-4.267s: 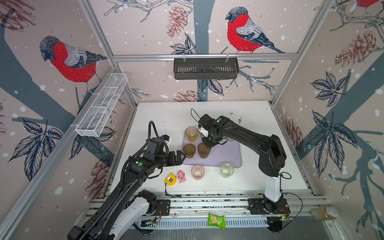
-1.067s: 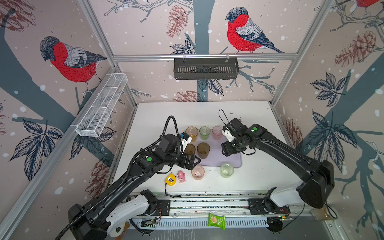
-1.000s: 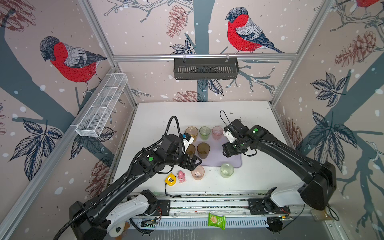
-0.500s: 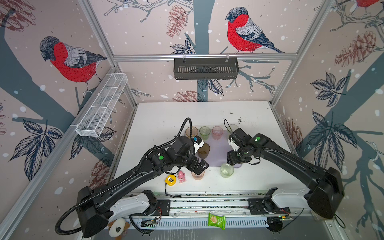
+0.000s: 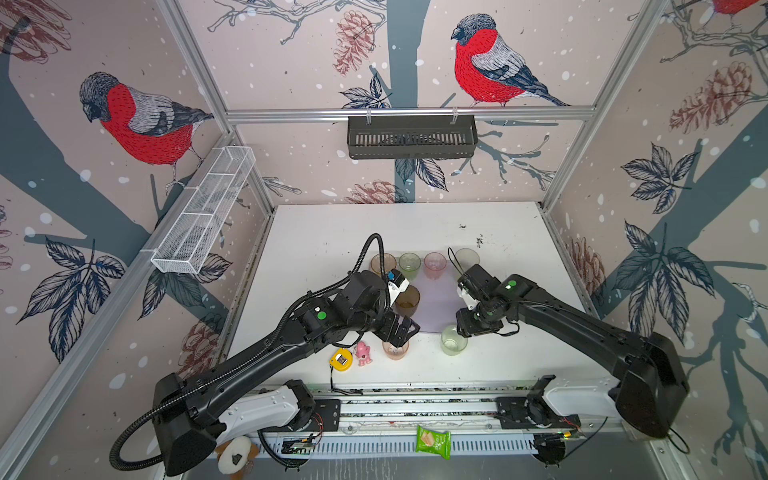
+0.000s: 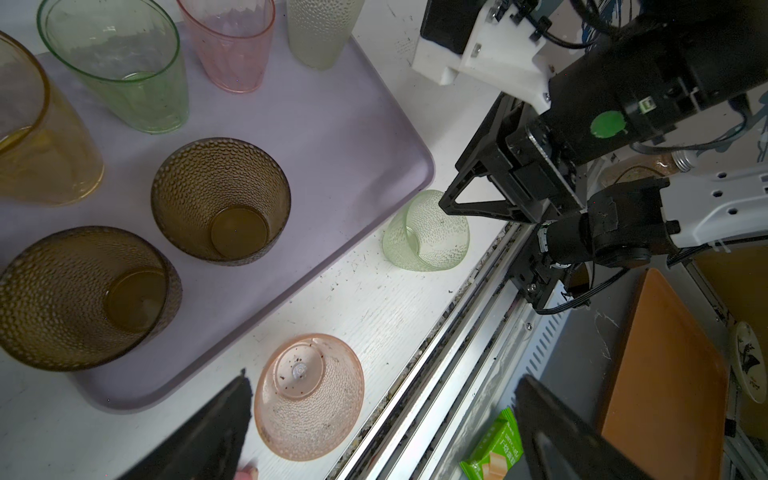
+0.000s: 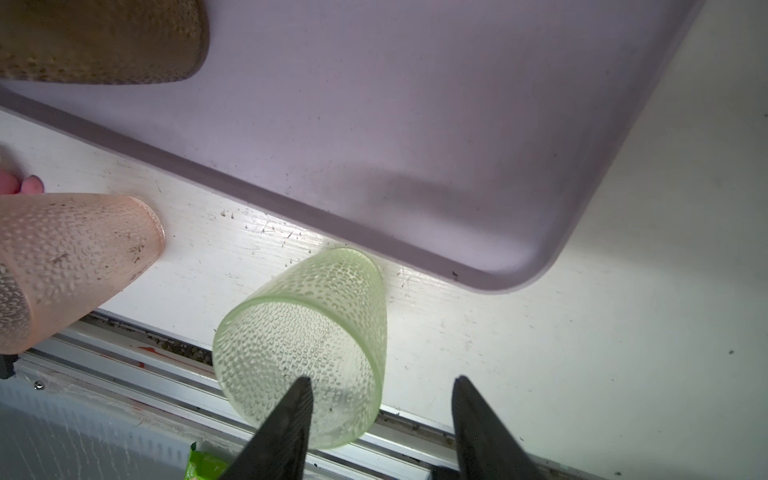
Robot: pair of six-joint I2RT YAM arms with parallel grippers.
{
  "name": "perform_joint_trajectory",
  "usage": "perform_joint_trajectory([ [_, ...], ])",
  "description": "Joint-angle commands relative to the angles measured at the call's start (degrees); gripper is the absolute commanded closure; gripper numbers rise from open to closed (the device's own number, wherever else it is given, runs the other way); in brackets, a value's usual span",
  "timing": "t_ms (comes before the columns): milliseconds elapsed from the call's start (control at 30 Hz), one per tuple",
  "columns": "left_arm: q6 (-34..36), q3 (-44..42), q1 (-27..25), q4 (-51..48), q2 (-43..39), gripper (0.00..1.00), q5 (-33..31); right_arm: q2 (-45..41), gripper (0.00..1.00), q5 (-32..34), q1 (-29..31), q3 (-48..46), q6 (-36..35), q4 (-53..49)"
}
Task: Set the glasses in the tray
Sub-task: 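Lower the right gripper onto the pale green glass while the left gripper advances, then close the right gripper on the pale green glass rim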
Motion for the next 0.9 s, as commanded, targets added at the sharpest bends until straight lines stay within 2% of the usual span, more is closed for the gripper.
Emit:
perform_joint_trajectory([
  [0, 0.9, 0.3, -0.1, 1.1, -0.4, 0.02, -0.4, 0.4, 0.48, -0.2, 0.4, -0.5, 0.6, 1.0],
  [233, 0.8, 0.1, -0.1, 0.8, -0.9, 0.02, -0.6, 1.3, 0.61, 0.2, 1.1, -1.1, 0.4, 2.3],
  [867, 0.6, -0.1, -0.1, 1.1, -0.4, 0.02, -0.9, 3.6, 0.73, 1.6, 1.9, -1.7, -0.6, 3.3],
])
